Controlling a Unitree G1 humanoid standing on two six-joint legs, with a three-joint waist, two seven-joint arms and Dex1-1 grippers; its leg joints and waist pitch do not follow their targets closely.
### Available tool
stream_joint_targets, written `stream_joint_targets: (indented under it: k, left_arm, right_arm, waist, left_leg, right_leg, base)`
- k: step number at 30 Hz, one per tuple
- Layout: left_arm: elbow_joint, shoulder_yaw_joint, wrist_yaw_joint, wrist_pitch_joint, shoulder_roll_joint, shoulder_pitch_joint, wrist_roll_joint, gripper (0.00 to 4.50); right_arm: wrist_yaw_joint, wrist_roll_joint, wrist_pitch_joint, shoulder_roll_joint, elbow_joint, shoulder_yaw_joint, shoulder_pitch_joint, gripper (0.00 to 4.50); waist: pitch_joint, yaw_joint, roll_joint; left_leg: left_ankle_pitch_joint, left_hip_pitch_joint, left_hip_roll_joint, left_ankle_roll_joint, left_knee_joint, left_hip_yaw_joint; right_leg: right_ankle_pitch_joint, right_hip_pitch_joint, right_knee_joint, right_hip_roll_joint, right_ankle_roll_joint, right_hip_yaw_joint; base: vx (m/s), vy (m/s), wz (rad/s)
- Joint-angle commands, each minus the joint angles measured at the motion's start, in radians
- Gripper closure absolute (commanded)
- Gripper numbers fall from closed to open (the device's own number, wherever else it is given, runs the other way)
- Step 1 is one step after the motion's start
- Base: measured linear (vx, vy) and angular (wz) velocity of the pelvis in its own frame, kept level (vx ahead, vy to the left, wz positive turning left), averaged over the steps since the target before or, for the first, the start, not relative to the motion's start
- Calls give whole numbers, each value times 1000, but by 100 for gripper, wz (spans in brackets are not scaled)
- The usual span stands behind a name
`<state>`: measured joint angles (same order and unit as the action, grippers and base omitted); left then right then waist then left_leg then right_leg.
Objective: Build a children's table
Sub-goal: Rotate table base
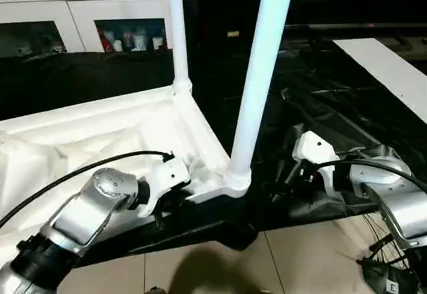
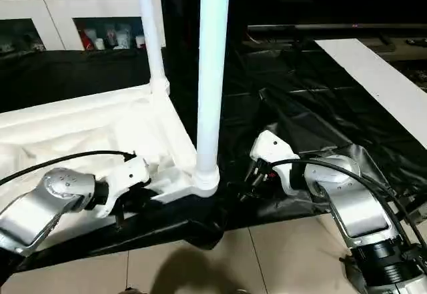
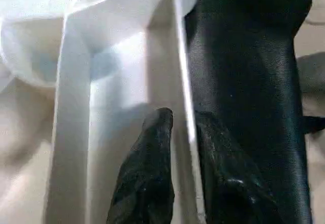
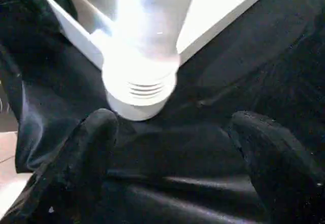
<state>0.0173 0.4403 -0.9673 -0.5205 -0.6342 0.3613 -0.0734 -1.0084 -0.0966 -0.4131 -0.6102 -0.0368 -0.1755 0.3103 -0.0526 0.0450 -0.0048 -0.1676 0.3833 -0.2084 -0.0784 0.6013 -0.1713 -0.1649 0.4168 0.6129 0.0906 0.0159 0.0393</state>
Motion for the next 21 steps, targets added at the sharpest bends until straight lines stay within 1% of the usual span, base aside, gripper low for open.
stream_joint_targets:
  k: [1,2,3,4,5,6,8,9,10,11,12,13,14,15,16,17,18,19,20,21]
  left_arm:
    - [-61,24,-11,112,-17,35,55,391]
    - [-119,50,-32,221,-27,63,91,398]
    - [-143,53,-38,260,-23,76,97,403]
    - [-160,52,-40,283,-18,84,98,408]
    - [-178,58,-45,316,-14,99,105,423]
    - [-193,67,-62,350,-12,113,110,423]
    - [-214,80,-79,394,-10,133,121,430]
    - [-220,85,-81,409,-8,141,127,430]
    - [-242,87,-89,440,0,152,131,433]
    - [-246,88,-89,446,1,154,133,435]
    - [-280,100,-98,516,9,174,150,435]
    - [-291,104,-101,541,14,180,154,438]
    - [-314,109,-100,580,18,190,161,438]
    - [-325,113,-100,598,21,195,165,439]
    - [-336,116,-99,615,24,200,169,439]
    - [-336,116,-99,615,24,200,169,439]
    - [-359,115,-98,651,32,209,172,440]
    - [-408,113,-91,713,54,227,181,440]
    - [-408,113,-91,713,54,227,181,440]
    - [-426,113,-88,736,61,233,185,440]
  right_arm:
    - [6,-3,-4,-1,-6,-8,2,53]
    - [9,-1,-3,1,-2,-9,5,53]
    - [12,2,0,2,-1,-9,6,53]
    - [16,3,0,2,-3,-9,6,53]
    - [18,3,0,1,-4,-9,5,53]
    - [19,4,-1,0,-5,-9,5,53]
    - [21,5,-2,0,-4,-9,4,53]
    - [21,5,-2,-1,-3,-9,3,53]
    - [24,7,0,0,-1,-9,3,53]
    - [24,7,0,0,0,-9,3,53]
    - [30,9,4,3,4,-9,4,53]
    - [32,10,5,5,6,-9,5,53]
    - [34,11,4,8,6,-9,5,53]
    - [34,11,4,8,7,-10,5,53]
    - [35,11,4,9,7,-9,5,53]
    - [35,11,4,9,7,-9,5,53]
    - [36,12,5,10,8,-11,5,53]
    - [38,15,10,10,14,-13,5,53]
    - [38,15,10,10,14,-13,5,53]
    - [40,17,13,10,16,-14,6,53]
  waist:
    - [60,3,0]
    - [59,3,-2]
    - [60,4,-1]
    - [60,3,-2]
    - [60,3,-1]
    - [59,4,-1]
    - [59,6,-1]
    - [59,9,2]
    - [59,13,1]
    - [59,15,1]
    - [58,19,4]
    - [60,22,4]
    - [61,24,4]
    - [62,25,3]
    - [63,31,5]
    - [65,35,3]
    - [64,39,4]
    - [66,40,1]
    - [66,42,1]
    - [67,43,2]
  left_leg:
    - [-361,-16,-5,-5,-79,1]
    - [-372,-17,-3,-2,-79,2]
    - [-379,-19,-3,-6,-78,2]
    - [-375,-16,-3,-12,-79,2]
    - [-376,-16,-3,-15,-79,2]
    - [-384,-19,-2,-15,-78,2]
    - [-389,-22,-3,-16,-77,2]
    - [-396,-25,-5,-20,-78,3]
    - [-396,-25,-6,-21,-78,3]
    - [-398,-27,-5,-22,-77,1]
    - [-406,-29,-5,-22,-77,1]
    - [-410,-30,-7,-27,-79,2]
    - [-406,-29,-8,-27,-79,2]
    - [-400,-27,-8,-28,-80,2]
    - [-391,-25,-10,-31,-82,3]
    - [-377,-24,-11,-32,-82,2]
    - [-371,-25,-10,-29,-82,0]
    - [-367,-27,-10,-30,-80,-2]
    - [-360,-26,-10,-28,-79,-2]
    - [-346,-24,-11,-29,-80,-2]
  right_leg:
    - [-414,-38,-88,23,-134,-21]
    - [-443,-36,-96,23,-121,-21]
    - [-457,-34,-95,24,-112,-22]
    - [-461,-36,-93,25,-108,-21]
    - [-467,-36,-93,26,-106,-21]
    - [-490,-32,-98,26,-100,-20]
    - [-513,-28,-101,27,-96,-20]
    - [-516,-26,-102,27,-97,-20]
    - [-510,-26,-101,27,-100,-20]
    - [-507,-24,-100,26,-100,-20]
    - [-507,-20,-105,25,-104,-20]
    - [-493,-23,-100,27,-107,-21]
    - [-483,-24,-99,27,-109,-21]
    - [-469,-27,-96,27,-112,-22]
    - [-443,-30,-92,29,-119,-22]
    - [-412,-32,-87,29,-126,-23]
    - [-394,-30,-87,28,-133,-24]
    - [-378,-31,-85,29,-140,-25]
    - [-368,-32,-86,29,-144,-26]
    - [-341,-35,-80,30,-152,-26]
  base:
    - [0,0,0]
    - [0,0,0]
    - [0,0,0]
    - [0,0,0]
    - [0,0,0]
    - [0,0,0]
    - [0,0,0]
    - [0,0,0]
    - [0,0,0]
    - [0,0,0]
    - [0,0,0]
    - [0,0,0]
    - [0,0,0]
    - [0,0,0]
    - [0,0,0]
    - [0,0,0]
    - [0,0,0]
    - [0,0,0]
    - [0,0,0]
    - [0,0,0]
